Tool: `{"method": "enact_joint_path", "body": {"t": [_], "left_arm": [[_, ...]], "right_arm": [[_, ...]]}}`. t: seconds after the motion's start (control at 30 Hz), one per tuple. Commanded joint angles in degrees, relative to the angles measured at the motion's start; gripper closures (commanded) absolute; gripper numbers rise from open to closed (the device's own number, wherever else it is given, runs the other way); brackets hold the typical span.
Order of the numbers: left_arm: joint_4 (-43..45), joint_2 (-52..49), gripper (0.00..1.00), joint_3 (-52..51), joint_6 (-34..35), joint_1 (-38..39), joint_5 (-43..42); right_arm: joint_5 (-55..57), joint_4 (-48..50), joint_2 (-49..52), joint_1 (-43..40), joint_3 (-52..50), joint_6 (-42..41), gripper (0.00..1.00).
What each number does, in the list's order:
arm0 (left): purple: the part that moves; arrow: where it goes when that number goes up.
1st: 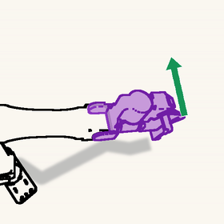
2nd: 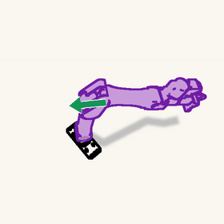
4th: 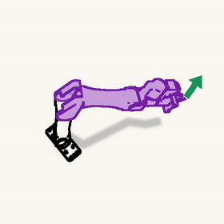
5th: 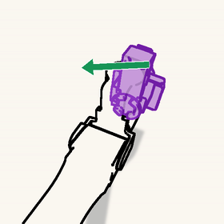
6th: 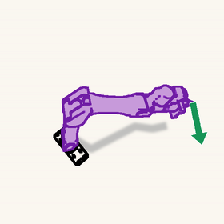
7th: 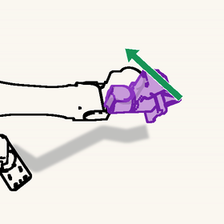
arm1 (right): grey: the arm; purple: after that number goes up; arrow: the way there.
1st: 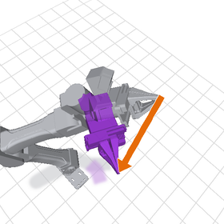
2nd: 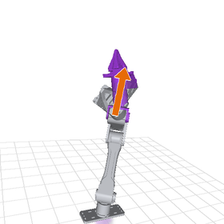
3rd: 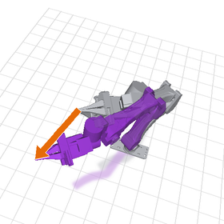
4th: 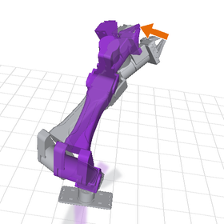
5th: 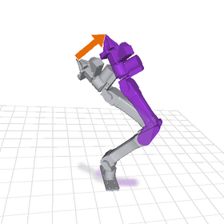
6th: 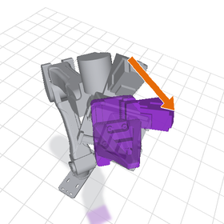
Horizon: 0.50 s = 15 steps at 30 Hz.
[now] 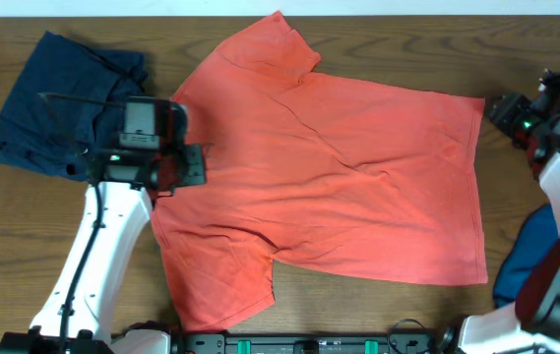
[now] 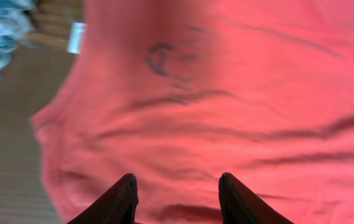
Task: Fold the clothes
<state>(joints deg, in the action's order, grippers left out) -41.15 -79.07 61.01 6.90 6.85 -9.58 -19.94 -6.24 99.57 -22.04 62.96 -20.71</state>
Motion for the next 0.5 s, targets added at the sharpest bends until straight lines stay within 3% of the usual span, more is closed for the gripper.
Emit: {"method": "enact_joint_path", "body": {"t": [0.0, 0.3, 0.47], "left_arm": [[-0.2, 0.3, 0.55, 0.5, -1.3, 2.0, -0.2], [-0.2, 0.3, 0.50, 0.5, -1.3, 3.1, -0.3], [-0.4, 0.3, 0.50, 0.5, -1.3, 3.1, -0.3]], "right_arm": [[0.0, 0.6, 7.1, 0.0, 4.5, -2.6, 0.48], [-0.5, -7.6, 24.5, 0.0, 23.4, 1.1, 0.31], [-0.5, -7.2, 28.2, 0.1, 24.4, 1.1, 0.36]]}}
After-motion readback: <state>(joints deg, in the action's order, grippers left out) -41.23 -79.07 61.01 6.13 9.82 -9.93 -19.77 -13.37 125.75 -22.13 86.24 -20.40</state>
